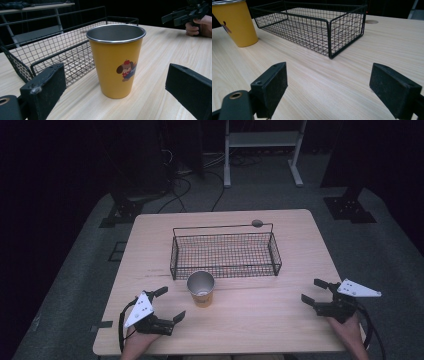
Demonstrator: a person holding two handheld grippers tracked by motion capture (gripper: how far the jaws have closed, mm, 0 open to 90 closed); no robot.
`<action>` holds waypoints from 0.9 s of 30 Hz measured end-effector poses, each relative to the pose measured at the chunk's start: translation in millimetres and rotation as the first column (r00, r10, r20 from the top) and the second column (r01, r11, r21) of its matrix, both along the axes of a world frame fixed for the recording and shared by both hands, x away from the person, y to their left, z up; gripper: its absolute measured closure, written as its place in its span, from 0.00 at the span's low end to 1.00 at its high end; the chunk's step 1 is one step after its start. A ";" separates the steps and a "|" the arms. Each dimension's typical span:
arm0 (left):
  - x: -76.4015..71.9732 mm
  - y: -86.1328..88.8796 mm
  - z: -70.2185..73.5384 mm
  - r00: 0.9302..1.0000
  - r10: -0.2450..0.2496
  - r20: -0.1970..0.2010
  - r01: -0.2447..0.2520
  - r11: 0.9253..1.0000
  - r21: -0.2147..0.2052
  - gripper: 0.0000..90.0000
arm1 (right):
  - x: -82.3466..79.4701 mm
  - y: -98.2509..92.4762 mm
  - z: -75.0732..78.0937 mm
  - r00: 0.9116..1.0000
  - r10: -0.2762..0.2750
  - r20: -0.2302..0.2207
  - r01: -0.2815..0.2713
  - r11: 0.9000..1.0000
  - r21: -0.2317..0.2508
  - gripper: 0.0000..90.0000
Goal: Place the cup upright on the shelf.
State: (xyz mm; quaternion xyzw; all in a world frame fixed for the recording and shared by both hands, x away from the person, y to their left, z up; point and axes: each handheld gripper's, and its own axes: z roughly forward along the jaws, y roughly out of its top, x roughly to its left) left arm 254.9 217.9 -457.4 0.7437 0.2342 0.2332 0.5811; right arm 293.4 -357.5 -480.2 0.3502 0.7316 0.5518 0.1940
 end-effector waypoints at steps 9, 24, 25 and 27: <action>2.8 -6.5 0.8 1.000 -0.017 -0.002 0.017 1.000 0.005 0.03 | 0.0 -0.1 0.0 1.000 0.000 0.000 0.000 1.000 0.001 0.15; 16.8 -24.8 -3.5 0.999 -0.034 -0.023 0.034 0.999 0.017 0.03 | 0.2 -0.3 0.0 1.000 0.003 0.000 -0.003 1.000 0.003 0.15; 16.8 -24.8 -3.5 0.999 -0.034 -0.023 0.034 0.999 0.017 0.03 | 0.2 -0.3 0.0 1.000 0.003 0.000 -0.003 1.000 0.003 0.15; 18.6 -26.3 -3.6 0.999 -0.032 -0.026 0.033 0.999 0.015 0.03 | 0.2 -0.3 0.0 1.000 0.003 0.001 -0.003 1.000 0.003 0.15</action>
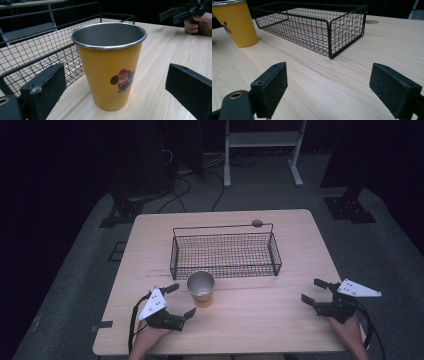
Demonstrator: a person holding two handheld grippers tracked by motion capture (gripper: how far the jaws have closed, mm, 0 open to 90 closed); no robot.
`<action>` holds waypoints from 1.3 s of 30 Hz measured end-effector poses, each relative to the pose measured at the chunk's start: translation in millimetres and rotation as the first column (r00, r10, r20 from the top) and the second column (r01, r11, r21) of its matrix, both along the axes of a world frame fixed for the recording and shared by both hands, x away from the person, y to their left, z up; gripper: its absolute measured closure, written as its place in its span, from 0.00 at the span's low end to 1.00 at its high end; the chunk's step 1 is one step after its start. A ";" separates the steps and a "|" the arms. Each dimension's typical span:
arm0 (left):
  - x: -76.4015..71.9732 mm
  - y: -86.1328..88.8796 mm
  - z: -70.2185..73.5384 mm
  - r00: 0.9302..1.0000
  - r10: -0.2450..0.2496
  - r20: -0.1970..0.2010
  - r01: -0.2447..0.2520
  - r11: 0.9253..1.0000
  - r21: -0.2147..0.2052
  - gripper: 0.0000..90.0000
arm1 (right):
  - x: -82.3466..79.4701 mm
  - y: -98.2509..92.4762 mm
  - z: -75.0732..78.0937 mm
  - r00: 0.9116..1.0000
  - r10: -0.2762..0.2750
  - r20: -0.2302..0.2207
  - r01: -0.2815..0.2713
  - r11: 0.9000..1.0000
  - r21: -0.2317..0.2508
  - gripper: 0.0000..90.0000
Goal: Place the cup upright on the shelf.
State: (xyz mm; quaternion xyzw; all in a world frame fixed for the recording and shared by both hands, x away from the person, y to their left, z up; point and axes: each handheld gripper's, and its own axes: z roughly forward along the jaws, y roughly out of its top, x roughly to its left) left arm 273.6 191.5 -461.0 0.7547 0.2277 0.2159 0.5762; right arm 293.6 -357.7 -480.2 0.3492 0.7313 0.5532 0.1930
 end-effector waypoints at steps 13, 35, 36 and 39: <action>16.6 -16.2 -2.5 1.000 0.007 -0.015 -0.007 1.000 -0.006 0.03 | 0.1 0.0 0.0 1.000 0.001 0.000 -0.001 1.000 0.000 0.15; 32.0 -37.3 -5.5 1.000 0.003 -0.021 -0.003 1.000 -0.005 0.03 | 0.3 -0.1 0.0 1.000 0.003 -0.001 -0.003 1.000 0.002 0.15; 32.0 -37.3 -5.5 1.000 0.003 -0.021 -0.003 1.000 -0.005 0.03 | 0.3 -0.1 0.0 1.000 0.003 -0.001 -0.003 1.000 0.002 0.15; 34.1 -39.8 -6.4 1.000 0.008 -0.020 -0.008 1.000 -0.002 0.03 | 0.3 -0.1 0.0 1.000 0.004 -0.001 -0.004 1.000 0.002 0.15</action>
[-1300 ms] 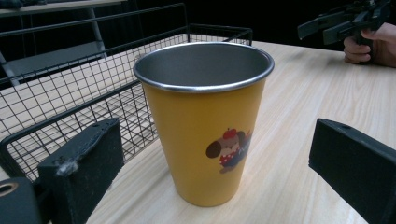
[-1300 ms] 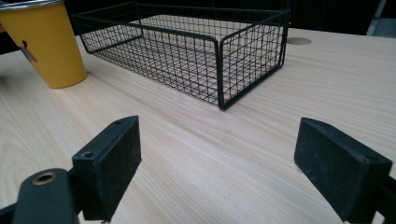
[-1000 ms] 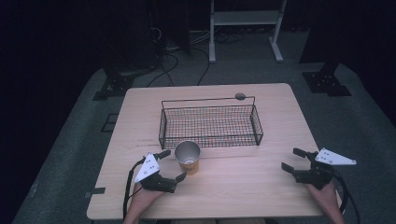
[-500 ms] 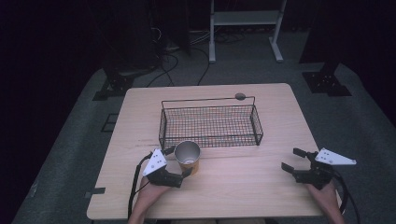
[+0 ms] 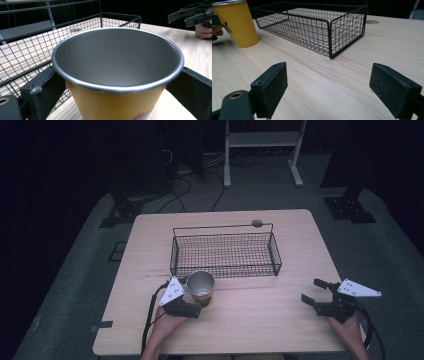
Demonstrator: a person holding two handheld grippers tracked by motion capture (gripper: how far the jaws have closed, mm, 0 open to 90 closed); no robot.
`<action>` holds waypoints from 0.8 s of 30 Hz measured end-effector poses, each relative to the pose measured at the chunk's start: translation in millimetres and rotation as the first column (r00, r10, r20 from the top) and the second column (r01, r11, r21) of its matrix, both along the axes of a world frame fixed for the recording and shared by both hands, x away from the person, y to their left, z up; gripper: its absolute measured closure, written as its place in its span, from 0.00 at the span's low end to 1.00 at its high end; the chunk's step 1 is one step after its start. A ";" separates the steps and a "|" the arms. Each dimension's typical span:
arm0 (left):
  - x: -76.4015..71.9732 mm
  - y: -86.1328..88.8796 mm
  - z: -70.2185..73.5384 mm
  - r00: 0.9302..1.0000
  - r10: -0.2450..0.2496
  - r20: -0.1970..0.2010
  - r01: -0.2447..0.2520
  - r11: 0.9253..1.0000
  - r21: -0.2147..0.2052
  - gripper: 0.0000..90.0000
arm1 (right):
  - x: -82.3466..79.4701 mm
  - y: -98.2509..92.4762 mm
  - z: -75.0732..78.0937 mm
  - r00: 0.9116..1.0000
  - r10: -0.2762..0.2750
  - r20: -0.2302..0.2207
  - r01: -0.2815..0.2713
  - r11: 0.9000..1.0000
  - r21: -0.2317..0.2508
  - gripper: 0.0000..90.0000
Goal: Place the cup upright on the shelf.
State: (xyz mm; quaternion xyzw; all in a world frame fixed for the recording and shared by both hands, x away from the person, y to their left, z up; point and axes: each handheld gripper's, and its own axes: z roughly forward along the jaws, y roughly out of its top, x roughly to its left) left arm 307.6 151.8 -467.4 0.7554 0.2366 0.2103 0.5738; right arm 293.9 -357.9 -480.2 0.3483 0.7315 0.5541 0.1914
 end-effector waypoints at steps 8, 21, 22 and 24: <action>3.4 -5.5 2.1 1.000 0.002 0.006 -0.002 1.000 0.009 0.03 | -0.1 0.0 0.0 1.000 0.001 0.000 -0.001 1.000 0.000 0.15; 4.6 -6.9 2.1 1.000 -0.003 0.018 0.003 1.000 0.017 0.14 | -0.1 0.0 0.0 1.000 0.002 0.000 -0.002 1.000 0.000 0.15; 4.6 -6.9 2.1 1.000 -0.003 0.018 0.003 1.000 0.017 0.14 | -0.1 0.0 0.0 1.000 0.002 0.000 -0.002 1.000 0.000 0.15; 4.3 -6.9 2.3 1.000 -0.002 0.017 0.002 1.000 0.018 0.14 | 0.0 0.0 0.0 1.000 0.002 0.001 -0.002 1.000 0.000 0.15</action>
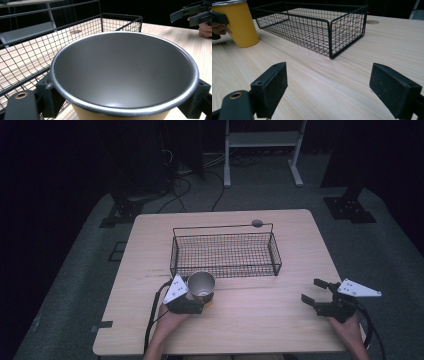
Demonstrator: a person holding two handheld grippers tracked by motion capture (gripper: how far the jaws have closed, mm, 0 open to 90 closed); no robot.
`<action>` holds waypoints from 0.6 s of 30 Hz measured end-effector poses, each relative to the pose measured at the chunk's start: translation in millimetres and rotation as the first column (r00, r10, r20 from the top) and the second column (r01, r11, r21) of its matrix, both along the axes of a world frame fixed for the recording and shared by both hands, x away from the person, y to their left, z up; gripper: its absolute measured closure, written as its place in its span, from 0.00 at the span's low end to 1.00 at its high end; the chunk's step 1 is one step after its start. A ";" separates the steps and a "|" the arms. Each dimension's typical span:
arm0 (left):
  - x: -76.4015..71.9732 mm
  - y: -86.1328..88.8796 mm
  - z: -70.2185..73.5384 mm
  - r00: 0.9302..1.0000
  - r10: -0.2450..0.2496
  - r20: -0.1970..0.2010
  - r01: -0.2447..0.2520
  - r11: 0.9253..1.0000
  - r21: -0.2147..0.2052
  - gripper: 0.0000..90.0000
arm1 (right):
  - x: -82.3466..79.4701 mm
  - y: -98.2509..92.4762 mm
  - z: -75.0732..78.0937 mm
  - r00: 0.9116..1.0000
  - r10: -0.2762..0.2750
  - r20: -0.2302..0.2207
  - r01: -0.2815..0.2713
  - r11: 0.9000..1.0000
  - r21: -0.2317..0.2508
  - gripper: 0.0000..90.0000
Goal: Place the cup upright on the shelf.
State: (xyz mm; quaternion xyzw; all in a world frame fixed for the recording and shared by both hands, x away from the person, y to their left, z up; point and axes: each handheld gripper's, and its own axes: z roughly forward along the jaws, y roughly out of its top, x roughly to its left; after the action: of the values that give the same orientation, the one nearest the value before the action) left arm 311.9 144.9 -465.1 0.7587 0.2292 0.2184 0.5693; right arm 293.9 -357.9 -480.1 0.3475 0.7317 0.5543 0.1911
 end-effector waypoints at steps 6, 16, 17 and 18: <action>-2.1 -0.6 1.5 1.000 -0.008 0.005 0.008 1.000 0.011 0.14 | 0.0 0.0 0.1 1.000 0.000 0.000 0.000 1.000 0.000 0.15; -3.6 -2.4 14.3 0.999 -0.029 0.025 0.029 1.000 0.000 0.14 | 0.1 0.0 0.1 1.000 -0.001 0.000 0.001 1.000 0.000 0.15; -3.2 -3.1 16.5 0.999 -0.033 0.030 0.033 0.999 0.000 0.14 | 0.1 -0.1 0.0 1.000 -0.001 0.000 0.001 1.000 0.000 0.15; -3.0 -4.1 19.4 0.999 -0.037 0.034 0.037 0.999 0.002 0.14 | 0.2 -0.1 0.0 1.000 -0.001 0.000 0.001 1.000 0.001 0.15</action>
State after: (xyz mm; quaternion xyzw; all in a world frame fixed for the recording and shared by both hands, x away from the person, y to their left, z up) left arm 308.9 140.8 -445.7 0.7593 0.2053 0.2209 0.5766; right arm 294.0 -358.0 -480.1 0.3480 0.7315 0.5544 0.1910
